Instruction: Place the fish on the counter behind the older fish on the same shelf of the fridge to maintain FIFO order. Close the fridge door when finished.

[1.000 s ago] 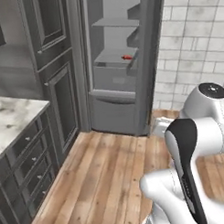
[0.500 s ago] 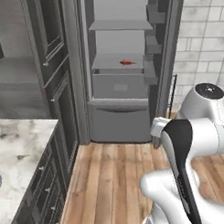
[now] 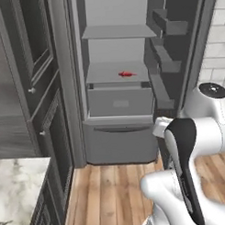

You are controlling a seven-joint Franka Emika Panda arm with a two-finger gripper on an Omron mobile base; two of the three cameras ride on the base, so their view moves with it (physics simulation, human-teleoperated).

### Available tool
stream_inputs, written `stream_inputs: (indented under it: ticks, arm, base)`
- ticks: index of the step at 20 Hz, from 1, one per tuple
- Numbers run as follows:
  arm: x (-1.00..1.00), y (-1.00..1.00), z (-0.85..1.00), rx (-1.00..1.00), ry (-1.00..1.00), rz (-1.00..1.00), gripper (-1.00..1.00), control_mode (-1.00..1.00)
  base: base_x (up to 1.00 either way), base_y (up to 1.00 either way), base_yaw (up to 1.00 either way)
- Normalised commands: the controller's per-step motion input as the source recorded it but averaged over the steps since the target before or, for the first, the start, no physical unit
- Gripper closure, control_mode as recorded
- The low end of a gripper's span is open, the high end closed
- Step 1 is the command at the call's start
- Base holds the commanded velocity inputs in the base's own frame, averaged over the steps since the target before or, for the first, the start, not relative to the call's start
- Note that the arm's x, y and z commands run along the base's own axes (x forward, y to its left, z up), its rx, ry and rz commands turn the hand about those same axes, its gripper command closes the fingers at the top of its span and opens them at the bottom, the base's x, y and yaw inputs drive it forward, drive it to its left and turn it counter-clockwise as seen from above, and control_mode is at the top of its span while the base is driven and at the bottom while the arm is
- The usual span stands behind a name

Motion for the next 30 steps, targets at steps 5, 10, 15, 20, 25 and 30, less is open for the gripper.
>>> stream_inputs:
  ticks: [5, 10, 15, 20, 25, 30]
  arm:
    - [0.0, 0.0, 0.0, 0.0, 0.0, 0.0, 1.0, 1.0]
    - [0.0, 0.0, 0.0, 0.0, 0.0, 0.0, 1.0, 1.0]
    - [0.0, 0.0, 0.0, 0.0, 0.0, 0.0, 1.0, 1.0]
    - [0.0, 0.0, 0.0, 0.0, 0.0, 0.0, 1.0, 1.0]
    - [0.0, 0.0, 0.0, 0.0, 0.0, 0.0, 1.0, 1.0]
    - [0.0, 0.0, 0.0, 0.0, 0.0, 0.0, 1.0, 1.0]
  base:
    - [0.75, 0.44, -0.17]
    - [0.84, 0.25, -0.18]
    - [0.88, 0.34, -0.2]
    - [0.79, 0.51, -0.35]
    - [0.88, 0.0, -0.25]
    - [0.97, 0.16, -0.02]
